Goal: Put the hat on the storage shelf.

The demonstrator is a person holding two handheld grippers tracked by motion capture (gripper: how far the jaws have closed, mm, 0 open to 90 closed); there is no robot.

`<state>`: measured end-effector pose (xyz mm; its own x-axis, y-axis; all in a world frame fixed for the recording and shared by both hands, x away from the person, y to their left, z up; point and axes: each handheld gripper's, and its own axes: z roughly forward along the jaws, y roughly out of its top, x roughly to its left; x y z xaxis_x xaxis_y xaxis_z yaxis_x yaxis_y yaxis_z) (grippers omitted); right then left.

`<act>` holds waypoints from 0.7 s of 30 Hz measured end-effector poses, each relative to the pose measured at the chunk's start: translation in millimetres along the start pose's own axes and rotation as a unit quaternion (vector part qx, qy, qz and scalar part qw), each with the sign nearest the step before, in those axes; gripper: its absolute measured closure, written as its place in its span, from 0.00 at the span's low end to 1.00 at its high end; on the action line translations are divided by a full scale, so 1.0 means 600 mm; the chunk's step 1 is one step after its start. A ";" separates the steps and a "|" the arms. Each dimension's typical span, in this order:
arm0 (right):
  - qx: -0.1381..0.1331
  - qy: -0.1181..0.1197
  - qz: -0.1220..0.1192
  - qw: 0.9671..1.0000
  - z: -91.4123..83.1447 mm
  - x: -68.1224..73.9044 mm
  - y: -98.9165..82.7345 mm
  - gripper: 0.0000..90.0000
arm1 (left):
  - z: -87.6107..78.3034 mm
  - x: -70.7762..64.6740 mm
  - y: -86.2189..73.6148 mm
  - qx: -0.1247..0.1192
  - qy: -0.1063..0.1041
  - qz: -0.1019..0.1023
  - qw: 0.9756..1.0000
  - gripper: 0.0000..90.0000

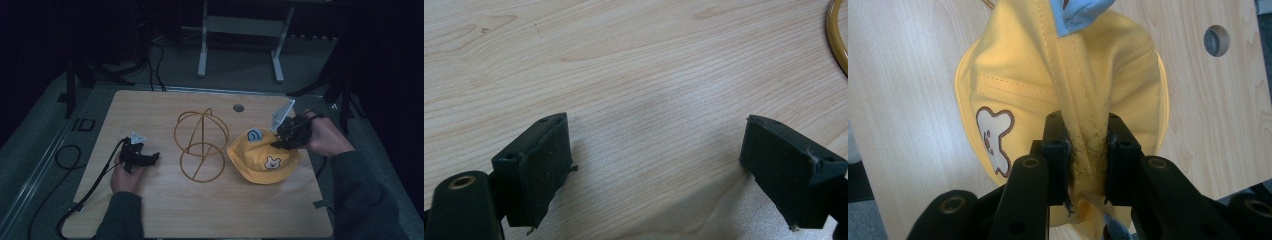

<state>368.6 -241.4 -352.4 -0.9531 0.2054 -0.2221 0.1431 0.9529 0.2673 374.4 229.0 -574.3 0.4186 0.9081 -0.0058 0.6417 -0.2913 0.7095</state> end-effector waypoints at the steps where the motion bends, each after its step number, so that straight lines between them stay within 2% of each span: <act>1: -0.001 0.000 0.003 1.000 -0.001 -0.001 -0.001 0.84 | 0.000 0.000 0.000 0.000 0.000 0.000 1.000 0.14; 21: -0.029 -0.014 0.031 0.999 -0.035 -0.020 -0.017 0.84 | 0.000 0.000 0.000 0.001 0.000 0.001 1.000 0.14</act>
<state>373.0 -257.9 -332.9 -0.9353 0.2704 -0.2284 0.1856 0.9241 0.3342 374.4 229.2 -574.2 0.4198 0.9076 -0.0047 0.6418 -0.2931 0.7087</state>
